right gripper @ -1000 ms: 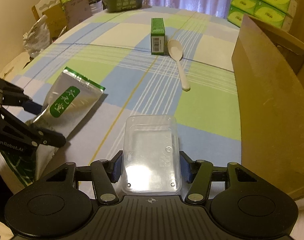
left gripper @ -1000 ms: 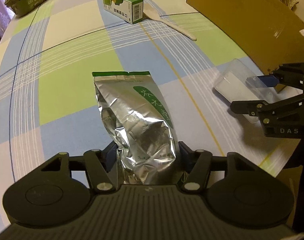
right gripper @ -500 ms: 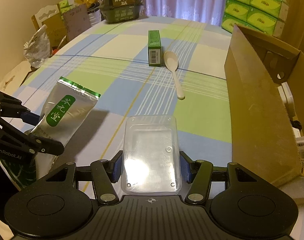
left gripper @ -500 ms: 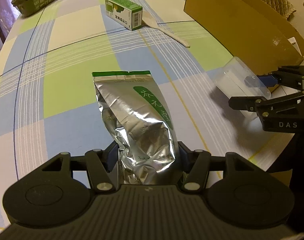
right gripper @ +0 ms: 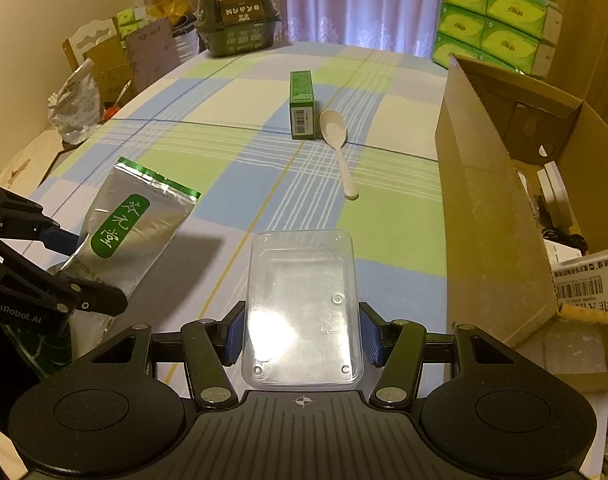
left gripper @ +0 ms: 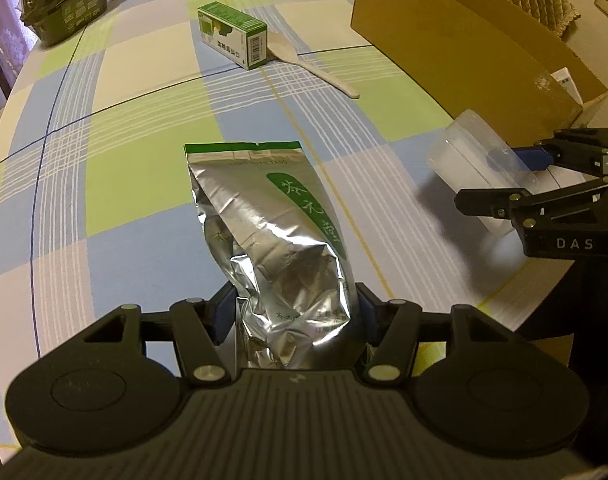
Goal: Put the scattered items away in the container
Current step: 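Carry the plastic tray and foil bag over the cardboard box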
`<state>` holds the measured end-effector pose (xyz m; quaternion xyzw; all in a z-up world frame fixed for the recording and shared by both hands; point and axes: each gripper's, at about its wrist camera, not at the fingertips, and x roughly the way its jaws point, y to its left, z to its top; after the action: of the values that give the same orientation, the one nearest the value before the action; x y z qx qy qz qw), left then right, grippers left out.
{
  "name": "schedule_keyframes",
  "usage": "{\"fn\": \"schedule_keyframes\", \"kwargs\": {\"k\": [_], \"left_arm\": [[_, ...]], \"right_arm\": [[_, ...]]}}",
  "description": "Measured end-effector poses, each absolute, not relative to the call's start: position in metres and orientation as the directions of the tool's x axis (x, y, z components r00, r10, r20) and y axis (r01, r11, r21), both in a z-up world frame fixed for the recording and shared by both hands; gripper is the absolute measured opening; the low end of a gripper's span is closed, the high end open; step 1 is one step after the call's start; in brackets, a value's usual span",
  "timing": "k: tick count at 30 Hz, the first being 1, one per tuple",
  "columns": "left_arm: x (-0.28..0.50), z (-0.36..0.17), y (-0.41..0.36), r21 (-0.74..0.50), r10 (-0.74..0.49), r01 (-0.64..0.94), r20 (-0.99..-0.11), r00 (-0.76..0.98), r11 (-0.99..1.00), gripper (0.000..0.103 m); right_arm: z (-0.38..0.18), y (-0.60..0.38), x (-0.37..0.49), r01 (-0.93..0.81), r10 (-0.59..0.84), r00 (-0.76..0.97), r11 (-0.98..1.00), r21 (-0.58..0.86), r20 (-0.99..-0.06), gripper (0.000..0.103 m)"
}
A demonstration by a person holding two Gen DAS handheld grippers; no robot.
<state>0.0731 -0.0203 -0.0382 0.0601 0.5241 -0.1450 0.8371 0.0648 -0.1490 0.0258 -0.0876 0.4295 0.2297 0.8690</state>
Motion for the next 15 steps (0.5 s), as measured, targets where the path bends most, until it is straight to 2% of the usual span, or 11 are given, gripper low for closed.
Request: {"fn": "schedule_keyframes", "kwargs": {"k": [15], "left_arm": [[0.062, -0.028, -0.034, -0.048, -0.186, 0.321, -0.89, 0.416, 0.946, 0.055]], "right_arm": [[0.033, -0.161, 0.053, -0.461, 0.33, 0.542, 0.886, 0.055, -0.773, 0.059]]}}
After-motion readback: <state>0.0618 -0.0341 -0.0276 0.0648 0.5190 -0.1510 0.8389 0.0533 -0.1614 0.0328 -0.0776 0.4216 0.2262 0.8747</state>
